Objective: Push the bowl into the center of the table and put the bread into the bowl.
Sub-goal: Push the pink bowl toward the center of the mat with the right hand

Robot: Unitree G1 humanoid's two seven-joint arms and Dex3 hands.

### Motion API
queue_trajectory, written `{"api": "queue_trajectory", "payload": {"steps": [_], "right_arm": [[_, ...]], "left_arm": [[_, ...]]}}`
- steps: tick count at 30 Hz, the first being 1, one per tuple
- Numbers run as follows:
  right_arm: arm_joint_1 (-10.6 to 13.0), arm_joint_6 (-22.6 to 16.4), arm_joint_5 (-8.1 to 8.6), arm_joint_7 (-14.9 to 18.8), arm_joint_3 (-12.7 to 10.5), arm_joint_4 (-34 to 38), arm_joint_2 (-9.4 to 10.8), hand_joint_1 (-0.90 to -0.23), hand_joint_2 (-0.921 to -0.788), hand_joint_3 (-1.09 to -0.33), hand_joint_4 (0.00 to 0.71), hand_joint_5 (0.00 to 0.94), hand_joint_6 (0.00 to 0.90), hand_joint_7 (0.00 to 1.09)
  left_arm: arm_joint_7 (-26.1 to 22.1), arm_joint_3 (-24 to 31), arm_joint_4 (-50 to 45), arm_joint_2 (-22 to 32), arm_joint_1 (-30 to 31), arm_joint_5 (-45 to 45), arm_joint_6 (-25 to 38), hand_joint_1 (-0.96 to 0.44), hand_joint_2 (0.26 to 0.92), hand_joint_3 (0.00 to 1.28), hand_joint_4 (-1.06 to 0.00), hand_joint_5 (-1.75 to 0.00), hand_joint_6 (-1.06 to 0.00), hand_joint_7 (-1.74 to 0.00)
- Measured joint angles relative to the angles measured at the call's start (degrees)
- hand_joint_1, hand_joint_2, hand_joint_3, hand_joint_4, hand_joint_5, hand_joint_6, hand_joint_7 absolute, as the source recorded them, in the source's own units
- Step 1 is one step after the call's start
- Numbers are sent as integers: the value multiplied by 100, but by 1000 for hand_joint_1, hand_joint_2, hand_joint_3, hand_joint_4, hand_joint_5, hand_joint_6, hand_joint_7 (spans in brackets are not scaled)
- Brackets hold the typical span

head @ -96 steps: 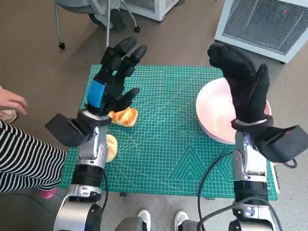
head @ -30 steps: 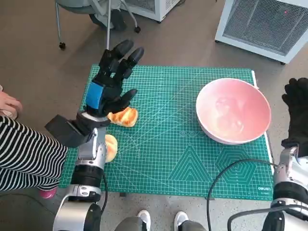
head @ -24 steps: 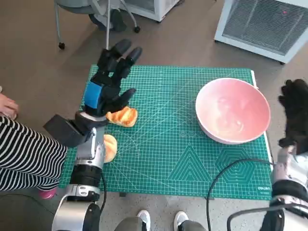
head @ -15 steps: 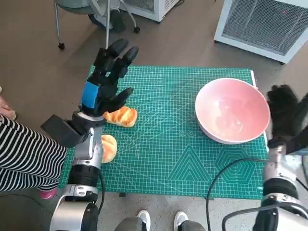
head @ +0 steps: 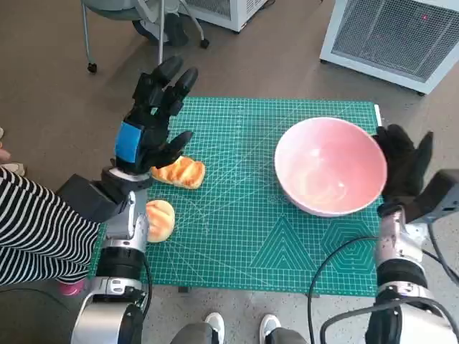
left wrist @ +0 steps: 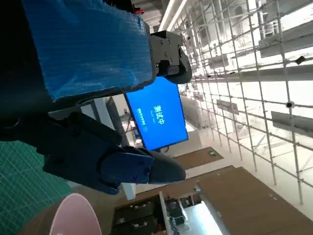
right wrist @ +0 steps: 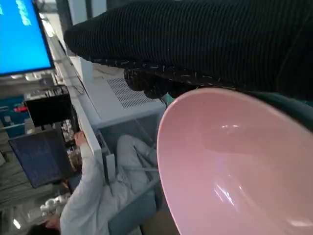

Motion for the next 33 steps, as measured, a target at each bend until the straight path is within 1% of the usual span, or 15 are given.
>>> {"api": "queue_trajectory", "payload": {"steps": [3,9,13,18,22,26,33], "right_arm": [[-53,1,-43,1,81,9,79,-656,-921,-799,122,8,76,256],[-167,-1,-190,30,193,14,249,-653,-921,-814,123,5,69,243],[-202,0,-203,53,218,14,366,-654,-921,-813,121,4,68,237],[-266,9,-190,72,194,18,530,-677,-921,-808,118,1,66,232],[-365,46,-123,119,88,20,672,-680,-921,-806,114,0,67,228],[-465,139,55,144,-58,27,831,-691,-921,-784,106,0,69,222],[-658,322,256,165,-240,70,1056,-698,-921,-752,100,0,78,215]], "left_arm": [[28,-2,-40,9,22,39,0,-670,921,308,-260,-93,-38,-542],[67,-4,-109,17,63,62,0,-671,921,310,-257,-84,-40,-537],[73,-3,-117,31,76,62,0,-672,921,311,-257,-79,-41,-535],[89,0,-117,58,91,60,0,-673,921,311,-258,-75,-42,-531],[90,1,-117,61,94,53,0,-674,921,310,-262,-72,-44,-528],[88,-2,-117,58,94,44,1,-668,921,306,-265,-68,-47,-523],[75,0,-117,58,96,25,1,-665,921,302,-269,-63,-52,-515]]}}
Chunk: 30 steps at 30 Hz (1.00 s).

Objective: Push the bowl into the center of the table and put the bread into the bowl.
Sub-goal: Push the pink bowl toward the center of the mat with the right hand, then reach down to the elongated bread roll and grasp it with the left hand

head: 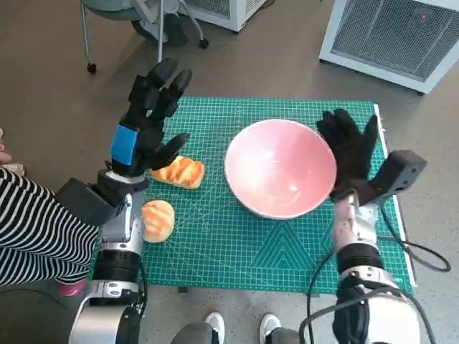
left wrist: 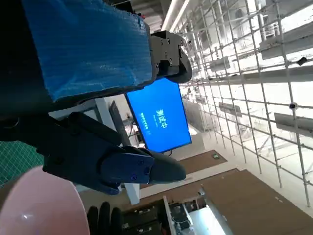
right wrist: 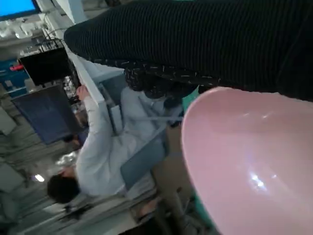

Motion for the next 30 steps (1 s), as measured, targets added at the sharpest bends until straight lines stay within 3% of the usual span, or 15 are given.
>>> {"api": "queue_trajectory", "payload": {"steps": [11,15,22,30], "right_arm": [[-162,82,-4,-2,-27,32,78,-686,-921,-748,104,2,93,205],[-161,40,-203,3,147,25,22,-676,-921,-757,102,1,93,199],[-156,-311,-445,20,407,-179,-219,-676,-921,-783,106,3,101,194],[-130,-969,-551,188,653,-646,-393,-691,-921,-783,118,7,119,203]], "left_arm": [[-10,3,0,1,23,-7,-1,-659,921,302,-275,-55,-60,-500],[13,-5,-26,0,76,26,-36,-658,921,305,-277,-52,-63,-494],[71,-17,-76,-5,140,51,-60,-664,921,307,-279,-45,-68,-483],[162,-59,-71,-70,138,68,-60,-667,921,308,-282,-41,-73,-475]]}}
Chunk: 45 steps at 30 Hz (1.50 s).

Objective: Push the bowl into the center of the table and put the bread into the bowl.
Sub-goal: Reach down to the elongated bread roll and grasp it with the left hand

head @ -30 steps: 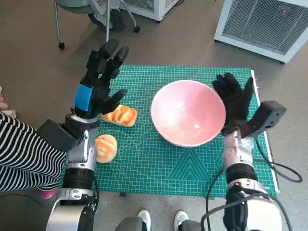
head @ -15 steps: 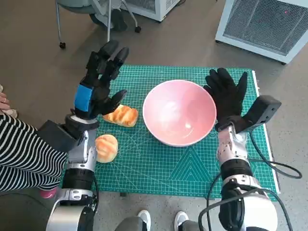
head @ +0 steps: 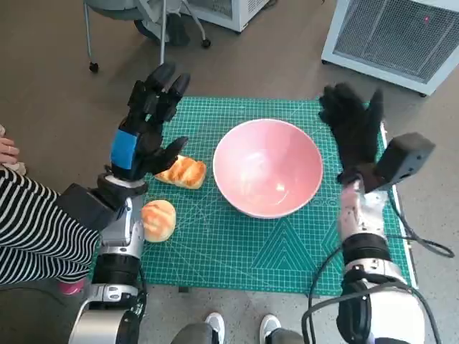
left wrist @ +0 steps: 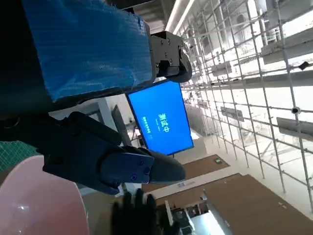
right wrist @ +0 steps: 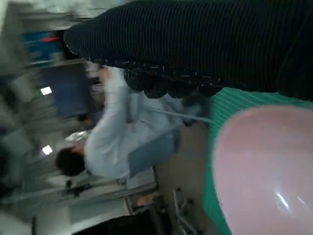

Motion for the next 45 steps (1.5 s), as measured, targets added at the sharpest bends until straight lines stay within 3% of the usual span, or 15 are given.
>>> {"api": "queue_trajectory", "payload": {"steps": [10,14,23,33,45], "right_arm": [[351,-764,-65,528,277,-1099,-12,-707,-921,-735,140,13,149,228],[622,-859,39,690,359,-1728,1,-715,-921,-693,161,19,176,248],[1101,-736,333,869,568,-2937,43,-720,-921,-644,180,19,188,265],[1466,-543,335,872,813,-3664,58,-725,-921,-641,180,14,184,273],[1587,-482,294,830,1052,-3938,60,-722,-921,-675,160,1,136,273]], "left_arm": [[18,-201,-62,-158,-33,56,130,-666,921,314,-287,-36,-60,-505],[29,-265,-229,-221,-35,96,289,-667,921,320,-288,-31,-17,-591],[24,-416,-676,-314,-76,114,595,-657,921,333,-291,-33,0,-650],[-88,-534,-1013,-337,-185,108,839,-654,921,338,-283,-39,1,-681],[-339,-536,-1019,-308,-399,91,840,-644,921,340,-277,-49,1,-700]]}}
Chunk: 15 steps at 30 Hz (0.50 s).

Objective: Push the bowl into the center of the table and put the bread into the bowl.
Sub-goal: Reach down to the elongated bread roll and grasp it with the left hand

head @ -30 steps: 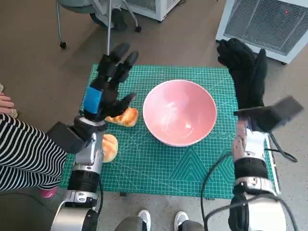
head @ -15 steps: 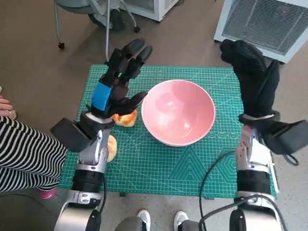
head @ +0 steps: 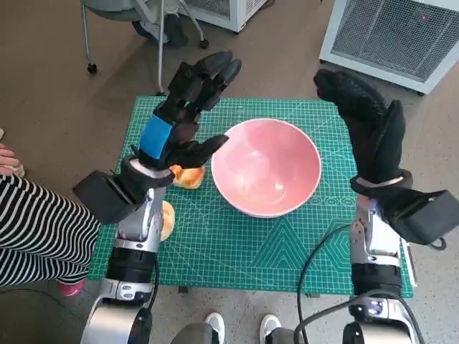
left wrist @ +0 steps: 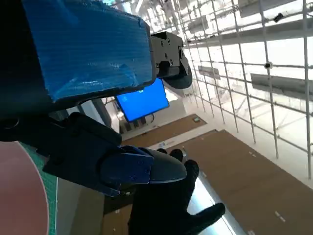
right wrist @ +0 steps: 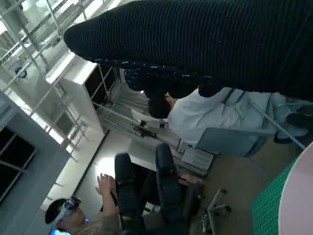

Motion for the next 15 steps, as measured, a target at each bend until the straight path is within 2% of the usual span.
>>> {"api": "queue_trajectory", "payload": {"steps": [15], "right_arm": [[-4,3,-30,-11,131,50,0,-682,-921,-701,149,0,113,298]], "left_arm": [[-150,60,0,61,-127,-27,-2,-619,921,319,-255,-76,1,-715]]}}
